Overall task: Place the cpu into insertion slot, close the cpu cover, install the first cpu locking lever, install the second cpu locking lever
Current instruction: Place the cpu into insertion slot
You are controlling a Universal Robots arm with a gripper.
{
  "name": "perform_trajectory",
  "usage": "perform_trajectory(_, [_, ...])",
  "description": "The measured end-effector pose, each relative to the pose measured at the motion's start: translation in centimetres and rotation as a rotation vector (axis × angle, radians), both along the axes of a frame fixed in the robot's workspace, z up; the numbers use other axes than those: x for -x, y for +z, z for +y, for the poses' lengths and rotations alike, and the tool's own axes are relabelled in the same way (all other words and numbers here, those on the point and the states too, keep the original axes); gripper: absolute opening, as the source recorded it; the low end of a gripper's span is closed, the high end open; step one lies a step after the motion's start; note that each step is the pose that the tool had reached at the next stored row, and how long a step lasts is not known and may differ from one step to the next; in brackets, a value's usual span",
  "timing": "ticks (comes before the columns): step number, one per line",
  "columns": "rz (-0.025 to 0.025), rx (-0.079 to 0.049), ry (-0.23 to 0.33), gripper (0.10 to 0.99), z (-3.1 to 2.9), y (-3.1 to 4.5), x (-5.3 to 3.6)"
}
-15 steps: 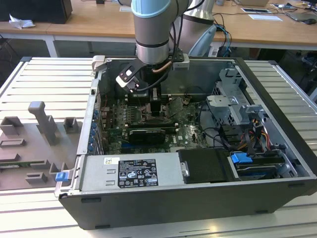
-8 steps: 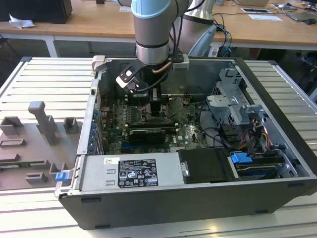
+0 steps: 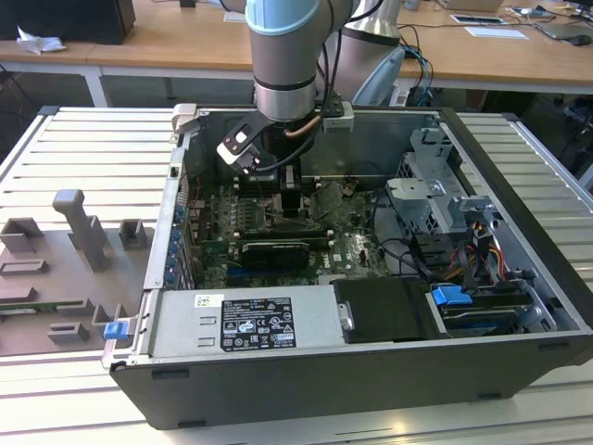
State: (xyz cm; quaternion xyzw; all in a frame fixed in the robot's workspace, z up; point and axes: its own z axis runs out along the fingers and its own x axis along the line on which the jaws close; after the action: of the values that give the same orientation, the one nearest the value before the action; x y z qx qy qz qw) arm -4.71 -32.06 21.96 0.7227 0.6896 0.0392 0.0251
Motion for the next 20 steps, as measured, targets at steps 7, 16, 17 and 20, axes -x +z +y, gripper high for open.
perform_trajectory(7, [0.0001, 0.0, 0.0, 0.541, 0.0, -0.04, 0.0])
perform_trajectory(16, [-0.0002, 0.0, 0.0, 0.541, 0.05, -0.14, -0.01])
perform_trajectory(17, [-0.0001, 0.0, 0.0, 0.541, 0.1, -0.15, 0.0])
perform_trajectory(20, [0.0, 0.0, 0.002, 0.541, 0.11, -0.46, -0.09])
